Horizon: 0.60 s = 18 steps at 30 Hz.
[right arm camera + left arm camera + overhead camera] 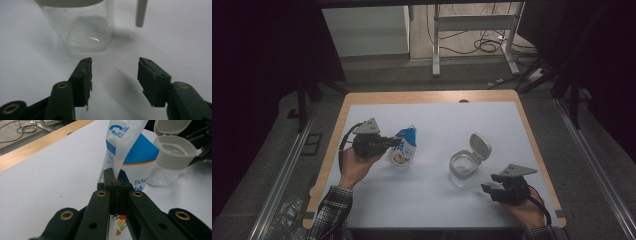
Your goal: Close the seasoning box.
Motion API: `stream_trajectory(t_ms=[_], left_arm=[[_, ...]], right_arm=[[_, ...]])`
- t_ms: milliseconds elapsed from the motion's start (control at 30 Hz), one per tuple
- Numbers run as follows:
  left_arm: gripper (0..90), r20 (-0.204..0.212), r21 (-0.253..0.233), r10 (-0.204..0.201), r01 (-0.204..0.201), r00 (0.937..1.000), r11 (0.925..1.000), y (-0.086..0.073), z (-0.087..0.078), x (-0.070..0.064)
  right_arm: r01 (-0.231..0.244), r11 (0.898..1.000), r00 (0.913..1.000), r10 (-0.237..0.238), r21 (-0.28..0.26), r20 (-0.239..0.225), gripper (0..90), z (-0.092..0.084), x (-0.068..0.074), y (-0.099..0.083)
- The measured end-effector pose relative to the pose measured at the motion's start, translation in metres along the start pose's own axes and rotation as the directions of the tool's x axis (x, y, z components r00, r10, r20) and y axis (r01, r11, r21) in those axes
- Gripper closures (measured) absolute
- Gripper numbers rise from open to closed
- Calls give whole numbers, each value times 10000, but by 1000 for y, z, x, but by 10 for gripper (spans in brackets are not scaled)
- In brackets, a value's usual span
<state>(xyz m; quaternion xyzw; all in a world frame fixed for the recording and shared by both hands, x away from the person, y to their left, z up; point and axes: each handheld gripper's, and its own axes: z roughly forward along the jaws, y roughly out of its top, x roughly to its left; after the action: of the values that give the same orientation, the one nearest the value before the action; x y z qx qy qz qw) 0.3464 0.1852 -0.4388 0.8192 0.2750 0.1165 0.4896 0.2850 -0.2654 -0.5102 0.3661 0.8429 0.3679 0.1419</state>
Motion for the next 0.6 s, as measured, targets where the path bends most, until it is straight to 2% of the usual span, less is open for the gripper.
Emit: stream_trajectory(t_ms=[167,267,467,600], left_arm=[[900,70,83,-46,45,10000,10000,4,-2,-10],[900,90,96,-85,85,9999,9999,5,-3,-14],[900,217,116,-79,76,9997,9999,7,-4,-25],[900,272,140,-86,82,9996,9999,9,-5,-33]], right_arm=[[-205,9998,9986,204,-25,-480,484,-3,6,-1],[-117,9999,9984,111,-106,-563,483,-4,10,-1],[130,9997,9962,-147,-202,-854,539,-6,19,-1],[107,9989,9922,-162,-451,-1238,585,-8,27,1]])
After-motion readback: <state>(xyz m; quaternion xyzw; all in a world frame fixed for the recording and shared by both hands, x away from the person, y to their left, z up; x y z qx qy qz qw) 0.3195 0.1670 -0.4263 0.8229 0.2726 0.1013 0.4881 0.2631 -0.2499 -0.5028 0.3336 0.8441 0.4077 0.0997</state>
